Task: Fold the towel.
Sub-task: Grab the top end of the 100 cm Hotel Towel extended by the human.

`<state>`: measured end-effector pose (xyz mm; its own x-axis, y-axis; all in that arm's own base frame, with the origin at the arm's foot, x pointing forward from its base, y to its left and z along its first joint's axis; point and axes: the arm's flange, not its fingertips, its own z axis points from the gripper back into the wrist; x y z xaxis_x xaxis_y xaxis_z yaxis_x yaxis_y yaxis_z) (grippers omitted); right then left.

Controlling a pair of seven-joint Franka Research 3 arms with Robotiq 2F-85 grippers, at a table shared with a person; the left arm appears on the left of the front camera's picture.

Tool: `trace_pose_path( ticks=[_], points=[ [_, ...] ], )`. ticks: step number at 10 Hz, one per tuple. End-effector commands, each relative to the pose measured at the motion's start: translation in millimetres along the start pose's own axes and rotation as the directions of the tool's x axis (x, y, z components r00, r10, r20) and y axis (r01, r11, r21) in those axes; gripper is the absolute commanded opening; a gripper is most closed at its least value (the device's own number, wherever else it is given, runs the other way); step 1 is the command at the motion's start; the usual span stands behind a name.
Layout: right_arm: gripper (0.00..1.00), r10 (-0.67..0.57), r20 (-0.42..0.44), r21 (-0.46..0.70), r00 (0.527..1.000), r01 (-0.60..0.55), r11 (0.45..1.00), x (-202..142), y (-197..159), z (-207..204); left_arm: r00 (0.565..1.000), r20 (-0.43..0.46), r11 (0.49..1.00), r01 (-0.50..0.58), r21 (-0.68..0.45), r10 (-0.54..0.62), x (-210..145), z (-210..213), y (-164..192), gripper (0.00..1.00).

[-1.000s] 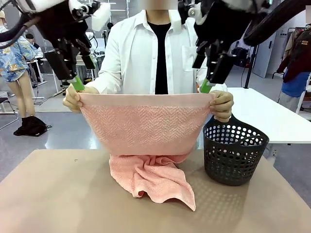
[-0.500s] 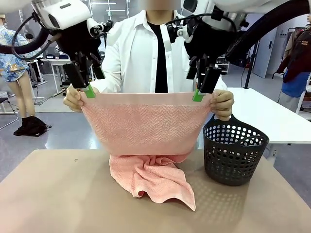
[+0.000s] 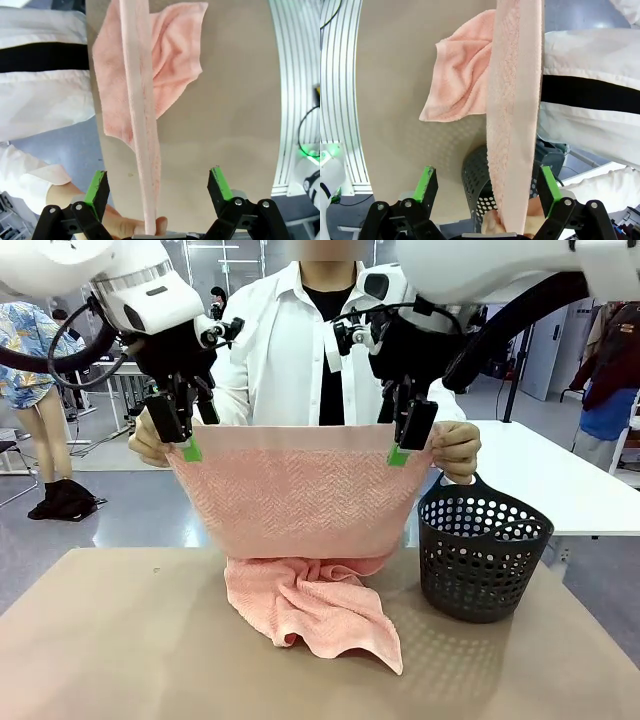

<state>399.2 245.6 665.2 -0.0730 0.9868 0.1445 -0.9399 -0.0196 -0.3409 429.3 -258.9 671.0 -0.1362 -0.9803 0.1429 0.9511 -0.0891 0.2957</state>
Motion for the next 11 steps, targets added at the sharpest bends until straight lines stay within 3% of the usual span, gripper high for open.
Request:
trace_pose_path(
  ticks=[1, 3, 6, 7, 8, 9, 10, 11],
  points=[
    [1.0, -0.03, -0.025, -0.043, 0.999, 0.028, 0.999, 3.1, -9.7, -12.5, 0.998, -0.035, 0.998, -0.053, 0.041, 0.054, -5.3, -13.1, 3.6, 1.0],
    [1.0, -0.028, -0.02, -0.076, 0.999, 0.026, 0.997, 2.0, -18.2, -16.8, 0.998, -0.031, 0.998, -0.059, 0.037, 0.06, -8.3, -20.6, 4.2, 1.0],
    [1.0, -0.031, -0.035, -0.015, 0.999, 0.03, 0.999, 3.3, -22.3, -25.4, 0.997, -0.03, 0.997, -0.072, 0.026, 0.073, -7.5, -25.0, 5.5, 1.0],
    [0.59, -0.029, -0.037, -0.034, 0.999, 0.027, 0.999, 3.1, -22.7, -24.4, 0.997, -0.029, 0.997, -0.07, 0.033, 0.071, -7.9, -24.8, 5.9, 0.76],
    [0.4, -0.026, -0.033, -0.042, 0.999, 0.024, 0.999, 2.8, -22.7, -22.4, 0.998, -0.025, 0.997, -0.065, 0.039, 0.066, -7.2, -24.5, 5.3, 0.41],
    [0.0, -0.029, -0.031, -0.041, 0.999, 0.027, 0.999, 2.4, -22.6, -21.2, 0.998, -0.023, 0.997, -0.06, 0.038, 0.061, -5.9, -24.0, 4.4, 0.16],
    [0.0, -0.029, -0.037, -0.039, 0.999, 0.028, 0.999, 1.7, -22.6, -21.2, 0.998, -0.022, 0.997, -0.065, 0.035, 0.066, -5.7, -24.5, 5.0, 0.0],
    [0.0, -0.032, -0.039, -0.037, 0.999, 0.031, 0.999, 1.5, -21.7, -22.1, 0.997, -0.02, 0.997, -0.077, 0.03, 0.077, -6.7, -24.3, 5.4, 0.0]
  ],
)
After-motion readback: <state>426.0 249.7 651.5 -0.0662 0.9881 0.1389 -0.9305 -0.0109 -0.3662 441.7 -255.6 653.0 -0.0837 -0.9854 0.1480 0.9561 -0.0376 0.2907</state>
